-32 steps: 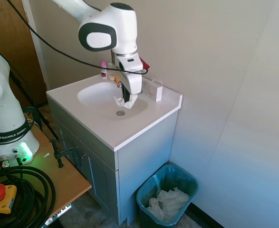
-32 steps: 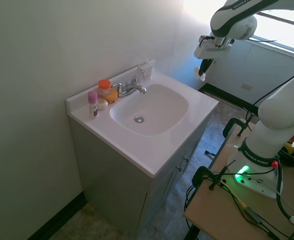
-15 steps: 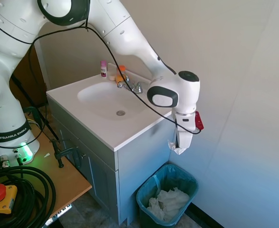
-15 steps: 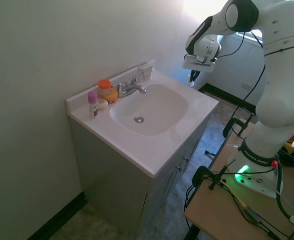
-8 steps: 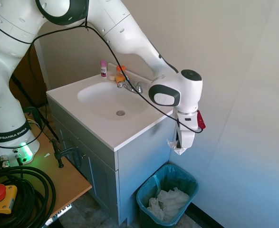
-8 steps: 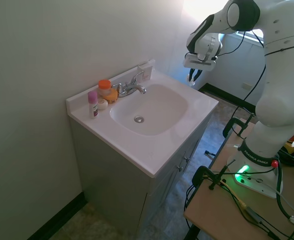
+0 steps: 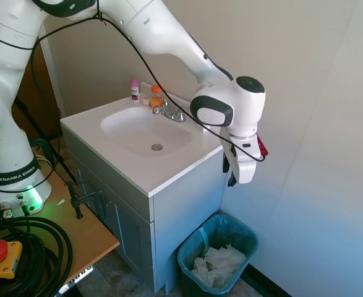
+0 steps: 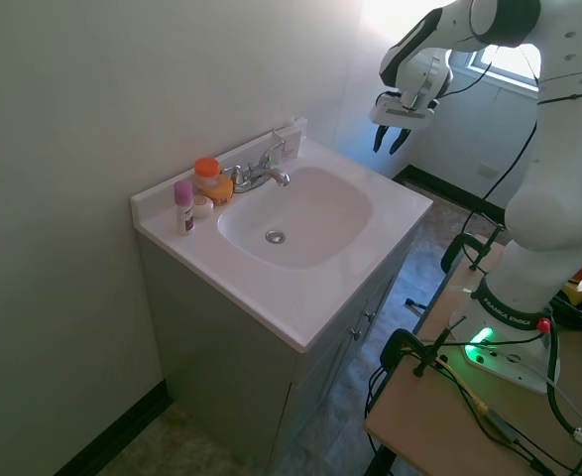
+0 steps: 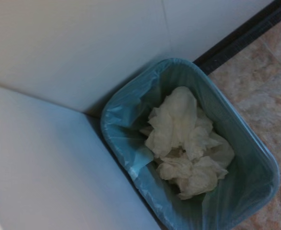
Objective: Throw the tissue in the trash bin
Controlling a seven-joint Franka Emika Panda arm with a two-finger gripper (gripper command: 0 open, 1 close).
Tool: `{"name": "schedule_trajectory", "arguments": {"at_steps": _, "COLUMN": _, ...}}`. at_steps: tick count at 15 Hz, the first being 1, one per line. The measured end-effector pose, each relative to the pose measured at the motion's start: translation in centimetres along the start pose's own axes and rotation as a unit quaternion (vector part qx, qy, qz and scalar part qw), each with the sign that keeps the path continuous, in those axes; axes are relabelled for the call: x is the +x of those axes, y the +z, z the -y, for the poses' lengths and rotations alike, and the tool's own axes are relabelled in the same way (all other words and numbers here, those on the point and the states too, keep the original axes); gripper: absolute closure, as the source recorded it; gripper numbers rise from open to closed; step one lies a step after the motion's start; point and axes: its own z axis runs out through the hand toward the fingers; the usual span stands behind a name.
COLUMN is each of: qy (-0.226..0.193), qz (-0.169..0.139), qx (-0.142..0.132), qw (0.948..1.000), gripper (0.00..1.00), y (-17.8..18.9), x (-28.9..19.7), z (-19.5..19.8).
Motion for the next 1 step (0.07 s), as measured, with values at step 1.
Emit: {"name": "schedule_trajectory", "arguments": {"at_steps": 1, "qy": -0.01, "qz": 0.001, "qx": 0.009, "qw": 0.9999, "gripper": 0.0, "y": -1.62, "x": -0.92, "z": -0.74}}
